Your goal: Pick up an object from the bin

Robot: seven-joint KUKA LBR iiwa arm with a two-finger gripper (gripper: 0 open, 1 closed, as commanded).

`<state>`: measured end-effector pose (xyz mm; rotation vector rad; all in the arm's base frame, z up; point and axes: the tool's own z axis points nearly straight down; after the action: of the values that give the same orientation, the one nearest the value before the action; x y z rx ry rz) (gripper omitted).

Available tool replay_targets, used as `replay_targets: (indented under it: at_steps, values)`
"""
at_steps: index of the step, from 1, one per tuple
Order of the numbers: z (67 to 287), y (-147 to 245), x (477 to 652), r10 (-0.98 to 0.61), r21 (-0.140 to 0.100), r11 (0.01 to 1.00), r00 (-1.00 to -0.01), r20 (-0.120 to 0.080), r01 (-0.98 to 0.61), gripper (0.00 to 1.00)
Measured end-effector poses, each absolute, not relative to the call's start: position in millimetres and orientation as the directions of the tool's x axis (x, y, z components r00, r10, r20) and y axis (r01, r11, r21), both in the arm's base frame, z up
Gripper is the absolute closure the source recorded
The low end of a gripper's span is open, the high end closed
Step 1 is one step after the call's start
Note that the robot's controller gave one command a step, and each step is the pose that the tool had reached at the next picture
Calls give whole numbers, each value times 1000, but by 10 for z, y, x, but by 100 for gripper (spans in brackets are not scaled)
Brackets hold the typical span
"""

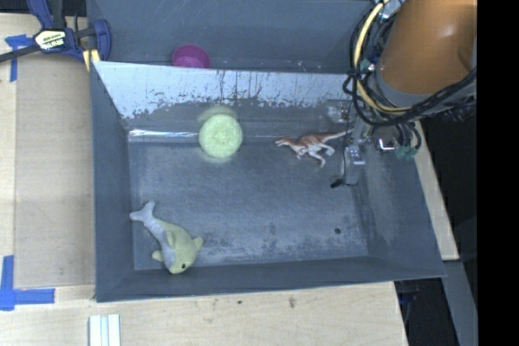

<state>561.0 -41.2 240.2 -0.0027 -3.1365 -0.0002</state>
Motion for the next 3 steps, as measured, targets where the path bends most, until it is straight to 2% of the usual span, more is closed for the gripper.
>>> replay_targets:
  at_steps: [1,2,3]
  values:
    - [2451,-411,5624,1,0,1000,-1000,-4,1,0]
    - [1777,-602,5850,37,0,999,-999,-9,37,0]
    - [1596,-800,6242,8,0,1000,-1000,-4,8,0]
